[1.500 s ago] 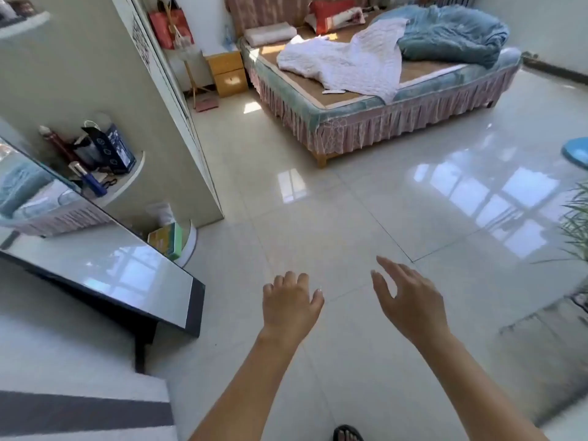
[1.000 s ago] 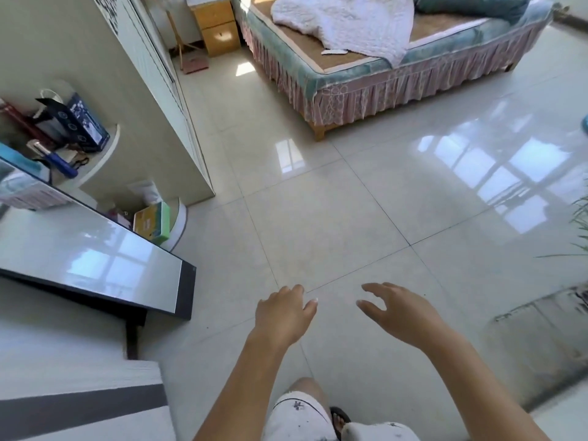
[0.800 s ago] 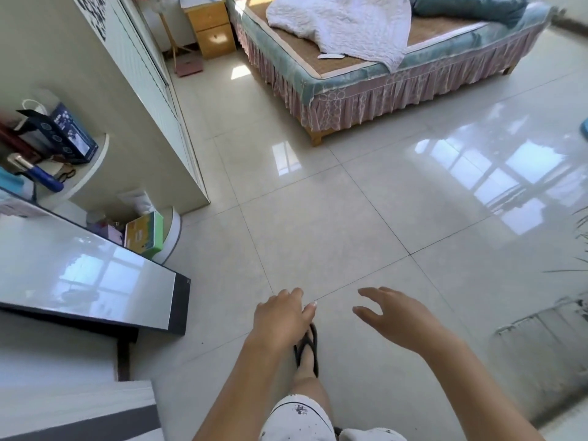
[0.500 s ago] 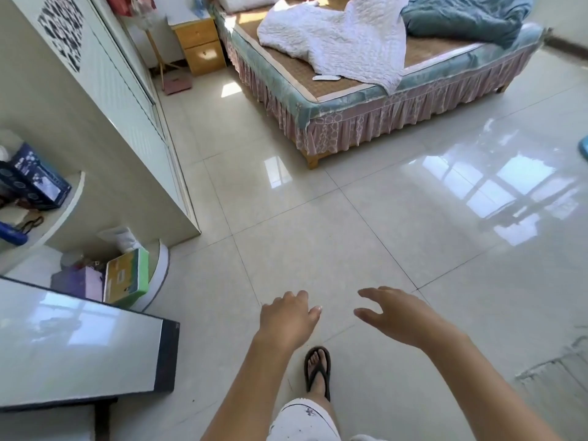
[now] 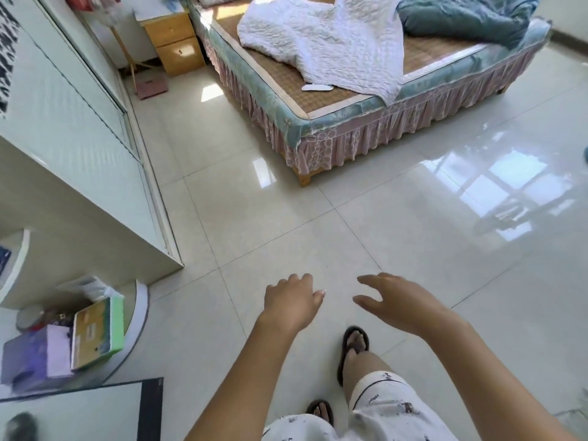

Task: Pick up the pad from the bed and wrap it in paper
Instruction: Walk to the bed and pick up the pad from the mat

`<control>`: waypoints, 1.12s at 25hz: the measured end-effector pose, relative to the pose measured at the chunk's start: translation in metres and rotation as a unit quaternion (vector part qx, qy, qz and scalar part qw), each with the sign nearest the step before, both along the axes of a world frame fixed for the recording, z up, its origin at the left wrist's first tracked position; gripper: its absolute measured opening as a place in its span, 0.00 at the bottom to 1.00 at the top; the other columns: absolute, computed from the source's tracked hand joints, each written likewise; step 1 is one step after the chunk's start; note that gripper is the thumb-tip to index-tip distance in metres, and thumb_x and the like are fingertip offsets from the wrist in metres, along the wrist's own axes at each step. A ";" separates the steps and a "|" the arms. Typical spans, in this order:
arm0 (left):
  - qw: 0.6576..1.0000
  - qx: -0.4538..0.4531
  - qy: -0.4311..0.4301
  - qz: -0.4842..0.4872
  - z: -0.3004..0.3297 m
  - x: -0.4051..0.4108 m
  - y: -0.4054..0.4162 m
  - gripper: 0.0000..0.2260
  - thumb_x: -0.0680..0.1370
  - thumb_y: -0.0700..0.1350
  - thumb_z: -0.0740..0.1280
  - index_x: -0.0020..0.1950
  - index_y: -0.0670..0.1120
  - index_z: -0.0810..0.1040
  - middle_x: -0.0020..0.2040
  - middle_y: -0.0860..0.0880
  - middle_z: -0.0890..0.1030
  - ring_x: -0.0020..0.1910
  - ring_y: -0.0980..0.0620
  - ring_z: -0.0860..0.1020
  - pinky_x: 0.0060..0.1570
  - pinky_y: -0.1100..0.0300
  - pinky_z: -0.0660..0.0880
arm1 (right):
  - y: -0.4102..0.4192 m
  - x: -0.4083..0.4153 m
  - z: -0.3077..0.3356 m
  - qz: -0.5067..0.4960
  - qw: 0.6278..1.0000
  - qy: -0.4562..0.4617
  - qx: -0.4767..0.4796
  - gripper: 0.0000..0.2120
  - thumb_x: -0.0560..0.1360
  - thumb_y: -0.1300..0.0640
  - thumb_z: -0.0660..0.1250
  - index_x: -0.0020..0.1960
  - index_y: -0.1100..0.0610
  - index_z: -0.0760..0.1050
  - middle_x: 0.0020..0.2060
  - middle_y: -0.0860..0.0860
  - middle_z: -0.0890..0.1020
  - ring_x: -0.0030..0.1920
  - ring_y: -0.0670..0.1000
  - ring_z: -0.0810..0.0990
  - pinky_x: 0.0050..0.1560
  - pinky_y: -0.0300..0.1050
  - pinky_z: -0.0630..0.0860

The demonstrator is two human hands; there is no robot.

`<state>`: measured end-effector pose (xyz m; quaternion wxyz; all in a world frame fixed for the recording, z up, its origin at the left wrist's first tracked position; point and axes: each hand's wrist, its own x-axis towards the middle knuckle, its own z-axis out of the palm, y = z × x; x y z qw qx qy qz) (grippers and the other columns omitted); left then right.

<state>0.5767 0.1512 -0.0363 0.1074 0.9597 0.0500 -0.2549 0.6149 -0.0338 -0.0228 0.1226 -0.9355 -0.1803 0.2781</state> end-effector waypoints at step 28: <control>0.997 -0.046 0.057 0.011 -0.025 0.715 0.060 0.20 0.80 0.55 0.53 0.66 0.44 0.67 0.65 0.41 0.72 0.64 0.41 0.71 0.60 0.47 0.68 | 0.064 0.723 -0.028 0.017 0.999 0.015 -0.022 0.24 0.77 0.42 0.57 0.70 0.50 0.64 0.65 0.53 0.74 0.62 0.55 0.74 0.60 0.51 0.73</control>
